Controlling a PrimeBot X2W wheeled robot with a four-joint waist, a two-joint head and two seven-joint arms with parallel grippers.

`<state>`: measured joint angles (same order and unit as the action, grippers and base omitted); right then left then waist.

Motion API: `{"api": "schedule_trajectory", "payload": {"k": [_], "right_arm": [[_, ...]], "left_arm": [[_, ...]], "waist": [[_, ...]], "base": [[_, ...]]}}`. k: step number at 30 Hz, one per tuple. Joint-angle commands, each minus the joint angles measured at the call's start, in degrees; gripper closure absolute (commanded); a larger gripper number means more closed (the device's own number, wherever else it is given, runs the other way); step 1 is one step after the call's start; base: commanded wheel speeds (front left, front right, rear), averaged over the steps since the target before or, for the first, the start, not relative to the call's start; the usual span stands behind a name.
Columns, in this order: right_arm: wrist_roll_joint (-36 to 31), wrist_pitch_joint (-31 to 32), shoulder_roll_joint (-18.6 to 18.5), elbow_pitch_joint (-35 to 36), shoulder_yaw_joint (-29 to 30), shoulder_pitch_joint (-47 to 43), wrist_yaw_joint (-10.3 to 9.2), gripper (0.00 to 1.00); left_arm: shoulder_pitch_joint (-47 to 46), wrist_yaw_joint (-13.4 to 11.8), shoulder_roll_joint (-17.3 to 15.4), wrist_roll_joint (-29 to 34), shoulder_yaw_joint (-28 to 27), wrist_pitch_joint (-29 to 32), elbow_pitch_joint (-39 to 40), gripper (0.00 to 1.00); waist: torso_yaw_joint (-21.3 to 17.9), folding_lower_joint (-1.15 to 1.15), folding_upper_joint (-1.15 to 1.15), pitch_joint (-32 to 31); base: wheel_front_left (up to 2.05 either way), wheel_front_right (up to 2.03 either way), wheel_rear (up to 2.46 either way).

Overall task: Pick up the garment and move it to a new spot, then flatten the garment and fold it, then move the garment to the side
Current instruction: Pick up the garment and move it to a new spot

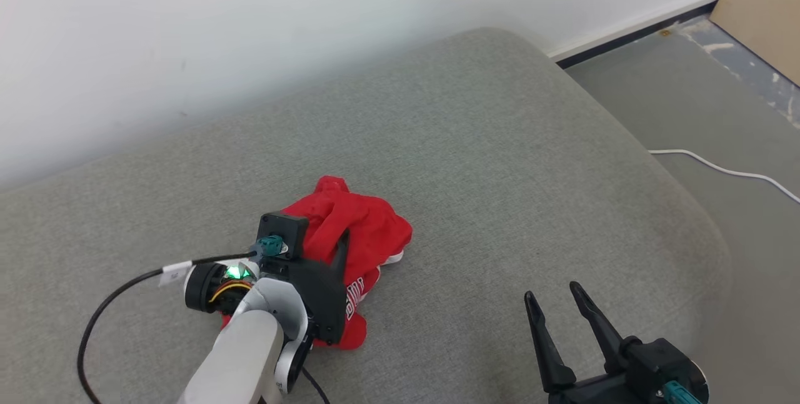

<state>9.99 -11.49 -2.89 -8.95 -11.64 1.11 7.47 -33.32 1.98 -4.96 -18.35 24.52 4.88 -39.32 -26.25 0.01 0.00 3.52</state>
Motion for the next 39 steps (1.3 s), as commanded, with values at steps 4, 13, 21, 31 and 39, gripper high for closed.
{"api": "schedule_trajectory", "payload": {"k": [4,13,21,31,39], "right_arm": [[-0.50,0.27,-0.28,0.64,1.60,-1.27,0.05,0.00],[-1.30,0.38,-0.68,2.25,5.59,-3.84,0.05,0.00],[-0.32,-0.83,-2.35,1.98,6.44,-5.86,0.05,0.00],[0.35,-3.01,-4.50,-0.02,6.25,-7.27,0.05,0.00],[0.16,-3.60,-5.15,-2.36,5.93,-8.20,0.05,0.00]], "left_arm": [[1.99,-1.09,0.66,-1.75,-1.33,-5.54,0.67,0.00],[13.69,-2.33,-0.98,-2.79,-3.99,-19.35,9.14,0.00],[29.00,-3.82,-0.40,0.81,-11.39,-20.08,27.80,0.00],[40.46,-1.31,1.12,7.40,-18.83,-20.11,33.69,0.00],[43.35,0.58,1.69,7.93,-22.67,-20.12,31.51,0.00]], "waist": [[3.92,-0.01,0.00,-2.23],[12.36,-0.01,0.00,-6.14],[17.84,-0.01,0.00,-8.01],[19.90,-0.01,0.00,-8.78],[19.62,-0.01,0.00,-8.83]], "base": [[0.00,0.00,0.00],[0.00,0.00,0.00],[0.00,0.00,0.00],[0.00,0.00,0.00],[0.00,0.00,0.00]]}}
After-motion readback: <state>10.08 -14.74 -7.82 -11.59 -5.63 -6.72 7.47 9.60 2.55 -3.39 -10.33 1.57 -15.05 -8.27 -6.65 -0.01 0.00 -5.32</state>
